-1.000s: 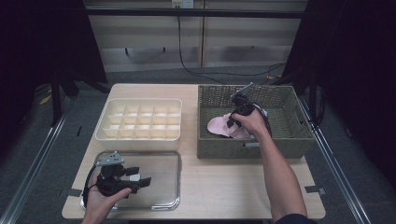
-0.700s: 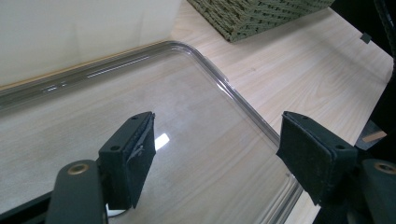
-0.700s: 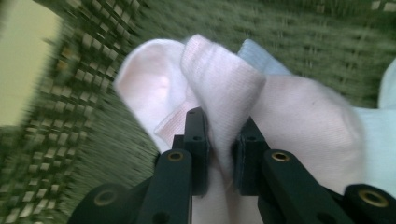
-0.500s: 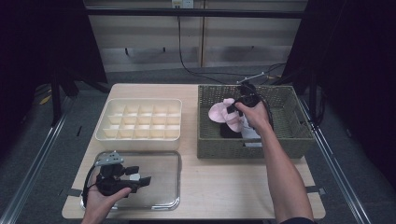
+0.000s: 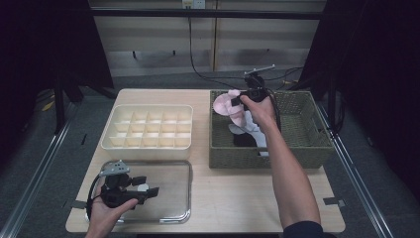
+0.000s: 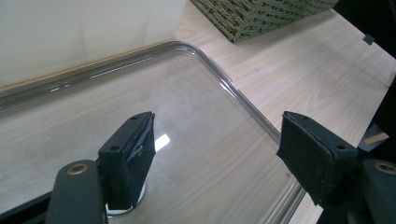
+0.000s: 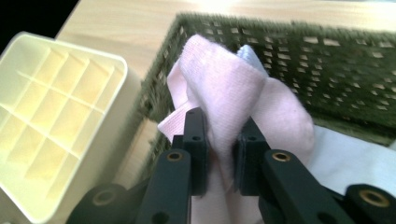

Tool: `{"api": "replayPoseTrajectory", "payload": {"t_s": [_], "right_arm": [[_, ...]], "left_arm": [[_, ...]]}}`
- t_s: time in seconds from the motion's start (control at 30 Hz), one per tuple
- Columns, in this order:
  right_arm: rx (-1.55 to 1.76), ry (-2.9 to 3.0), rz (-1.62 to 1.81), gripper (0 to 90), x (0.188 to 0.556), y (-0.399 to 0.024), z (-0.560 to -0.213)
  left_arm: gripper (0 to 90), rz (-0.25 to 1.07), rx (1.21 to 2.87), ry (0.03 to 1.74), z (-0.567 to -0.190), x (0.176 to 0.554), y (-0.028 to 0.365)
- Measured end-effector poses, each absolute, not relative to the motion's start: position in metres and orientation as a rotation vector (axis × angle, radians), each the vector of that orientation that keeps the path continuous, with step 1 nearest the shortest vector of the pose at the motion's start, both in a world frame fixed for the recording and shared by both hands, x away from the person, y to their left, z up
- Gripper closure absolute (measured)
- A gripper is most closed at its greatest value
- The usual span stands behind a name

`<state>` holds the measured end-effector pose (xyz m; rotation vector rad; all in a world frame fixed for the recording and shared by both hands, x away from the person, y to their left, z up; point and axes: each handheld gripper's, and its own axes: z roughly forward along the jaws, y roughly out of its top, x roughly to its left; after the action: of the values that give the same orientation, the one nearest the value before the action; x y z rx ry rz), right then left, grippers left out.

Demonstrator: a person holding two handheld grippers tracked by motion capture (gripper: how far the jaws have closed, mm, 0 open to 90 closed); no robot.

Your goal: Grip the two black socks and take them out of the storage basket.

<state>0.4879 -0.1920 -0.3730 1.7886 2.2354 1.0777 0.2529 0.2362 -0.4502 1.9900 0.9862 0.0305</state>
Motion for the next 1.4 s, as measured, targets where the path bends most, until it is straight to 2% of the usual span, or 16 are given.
{"api": "replayPoseTrajectory", "payload": {"t_s": [0.17,0.23,0.37,0.6,0.9,1.1,1.17,1.23,1.27,1.3,1.4], "right_arm": [[1.835,2.278,1.002,69.4,0.494,-0.186,-0.391],[1.853,2.276,1.034,57.9,0.493,-0.185,-0.398],[1.853,2.272,0.997,50.6,0.488,-0.192,-0.399],[1.899,2.279,0.956,49.9,0.474,-0.232,-0.401],[1.902,2.387,0.759,51.9,0.467,-0.242,-0.430],[1.909,2.473,0.627,55.2,0.469,-0.235,-0.447],[1.907,2.473,0.561,63.9,0.470,-0.233,-0.450],[1.907,2.465,0.582,81.6,0.469,-0.233,-0.447],[1.904,2.451,0.610,86.6,0.469,-0.235,-0.445],[1.910,2.428,0.632,89.6,0.468,-0.237,-0.441],[1.904,2.361,0.677,90.0,0.465,-0.247,-0.430]], "left_arm": [[26.8,0.031,1.993,0.979,-0.450,0.252,0.236],[26.8,0.028,1.993,0.982,-0.451,0.252,0.236],[26.8,0.027,1.988,0.987,-0.451,0.252,0.236],[26.7,0.027,1.998,0.980,-0.451,0.252,0.234],[26.7,0.028,2.010,0.985,-0.454,0.252,0.232],[26.6,0.021,2.013,0.981,-0.454,0.251,0.232],[26.6,0.023,2.016,0.976,-0.455,0.251,0.232],[26.6,0.020,2.025,0.974,-0.455,0.251,0.231],[26.6,0.017,2.022,0.974,-0.455,0.251,0.230],[26.6,0.017,2.020,0.974,-0.455,0.251,0.230],[26.5,0.023,2.009,0.981,-0.454,0.251,0.232]]}}
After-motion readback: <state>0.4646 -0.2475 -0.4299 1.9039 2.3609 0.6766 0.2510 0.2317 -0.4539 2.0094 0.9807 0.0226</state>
